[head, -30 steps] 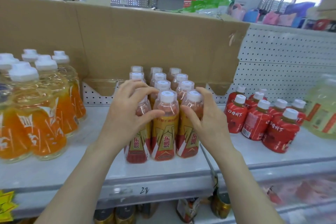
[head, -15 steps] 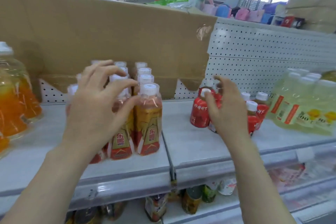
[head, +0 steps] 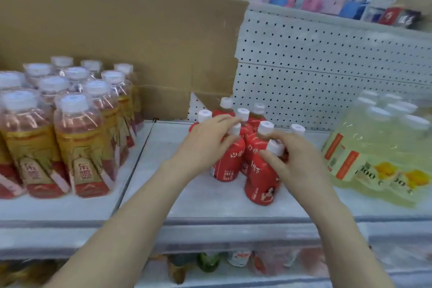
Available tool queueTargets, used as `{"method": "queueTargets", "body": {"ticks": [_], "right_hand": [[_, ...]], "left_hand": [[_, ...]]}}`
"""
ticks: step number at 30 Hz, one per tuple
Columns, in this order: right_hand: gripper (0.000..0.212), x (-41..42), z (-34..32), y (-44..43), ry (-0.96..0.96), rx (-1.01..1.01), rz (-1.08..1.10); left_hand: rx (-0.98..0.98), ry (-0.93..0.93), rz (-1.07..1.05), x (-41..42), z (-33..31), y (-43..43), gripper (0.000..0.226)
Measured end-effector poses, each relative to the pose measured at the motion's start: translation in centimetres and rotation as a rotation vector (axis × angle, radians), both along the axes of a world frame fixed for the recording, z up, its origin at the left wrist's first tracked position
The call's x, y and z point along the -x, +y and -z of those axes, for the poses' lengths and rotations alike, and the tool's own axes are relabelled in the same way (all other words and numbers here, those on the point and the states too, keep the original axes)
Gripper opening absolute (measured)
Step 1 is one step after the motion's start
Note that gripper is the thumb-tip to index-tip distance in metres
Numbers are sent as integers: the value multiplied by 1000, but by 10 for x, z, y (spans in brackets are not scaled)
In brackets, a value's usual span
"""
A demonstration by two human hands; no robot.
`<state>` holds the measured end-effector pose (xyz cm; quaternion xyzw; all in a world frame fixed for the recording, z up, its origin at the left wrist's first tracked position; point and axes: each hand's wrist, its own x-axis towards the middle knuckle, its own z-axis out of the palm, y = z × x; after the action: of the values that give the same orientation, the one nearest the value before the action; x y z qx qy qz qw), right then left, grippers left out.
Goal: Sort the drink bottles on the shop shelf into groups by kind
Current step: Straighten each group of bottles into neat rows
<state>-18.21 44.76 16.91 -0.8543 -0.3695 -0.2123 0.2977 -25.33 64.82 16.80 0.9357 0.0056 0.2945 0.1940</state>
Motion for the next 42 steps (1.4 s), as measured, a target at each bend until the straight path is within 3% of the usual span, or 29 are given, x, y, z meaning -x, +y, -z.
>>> {"method": "queueTargets", "body": {"ticks": [4,11,17,23,29,35,39,42], "right_hand": [[32,-17,0,-12,40,-75,26],[24,-29,-16,-17,267,-110,3],[30,-16,-15,3,177,-94,25],[23,-17,-18,-4,221,-52,-36],[20,-26,-27,-11,299,-48,-175],[15,-32,-27,-8,236,-17,-203],[21,-35,-21,-9,186,21,-223],[18,-40,-16,-10,178,-4,-248]], "left_hand": [[56,31,-96,-4,1,-7,42],[171,86,33,16,1,-4,37],[181,61,79,18,1,-7,39],[352,144,207,22,3,-7,41],[223,-34,31,17,3,-16,36],[388,-50,72,15,-1,-25,33],[394,-53,73,16,-1,-21,30],[319,-157,-108,16,-11,3,31]]}}
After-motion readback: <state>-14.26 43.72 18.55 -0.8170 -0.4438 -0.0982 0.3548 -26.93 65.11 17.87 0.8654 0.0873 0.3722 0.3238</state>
